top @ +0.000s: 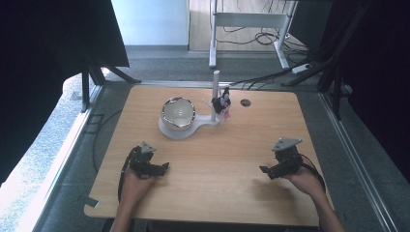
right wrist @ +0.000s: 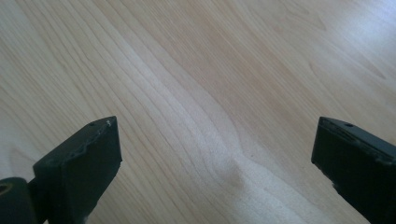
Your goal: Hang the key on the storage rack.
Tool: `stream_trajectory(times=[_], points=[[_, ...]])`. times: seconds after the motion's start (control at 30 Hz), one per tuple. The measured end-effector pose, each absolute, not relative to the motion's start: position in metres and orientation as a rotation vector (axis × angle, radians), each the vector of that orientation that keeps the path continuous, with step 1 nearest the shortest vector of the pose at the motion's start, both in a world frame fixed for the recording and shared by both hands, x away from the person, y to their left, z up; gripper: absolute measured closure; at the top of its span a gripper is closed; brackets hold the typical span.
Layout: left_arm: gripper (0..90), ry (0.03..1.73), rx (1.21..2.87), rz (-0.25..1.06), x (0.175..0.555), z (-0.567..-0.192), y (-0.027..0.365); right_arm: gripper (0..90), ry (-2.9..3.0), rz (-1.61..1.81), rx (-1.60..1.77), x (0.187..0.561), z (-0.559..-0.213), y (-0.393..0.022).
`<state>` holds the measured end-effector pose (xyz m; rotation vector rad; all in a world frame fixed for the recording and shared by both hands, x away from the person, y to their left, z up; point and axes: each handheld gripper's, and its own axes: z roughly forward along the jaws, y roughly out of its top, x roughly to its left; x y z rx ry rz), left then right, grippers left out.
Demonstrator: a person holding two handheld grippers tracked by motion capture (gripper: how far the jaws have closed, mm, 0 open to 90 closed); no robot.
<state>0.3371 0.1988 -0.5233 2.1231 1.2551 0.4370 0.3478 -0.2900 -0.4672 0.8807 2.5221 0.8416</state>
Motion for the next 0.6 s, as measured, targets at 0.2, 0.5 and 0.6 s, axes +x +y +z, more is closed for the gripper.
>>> stream_trajectory(times=[0.2,0.5,0.6], points=[[0.6,1.258,2.122,0.438,0.337,-0.523,0.199,1.7,2.496,0.883,0.934,0.343,-0.496,-0.295],[0.6,1.257,2.122,0.439,0.337,-0.523,0.199,0.0,2.455,1.000,1.051,0.339,-0.520,-0.303],[0.6,1.259,2.121,0.439,0.337,-0.523,0.199,0.0,2.447,0.998,1.060,0.337,-0.520,-0.303]])
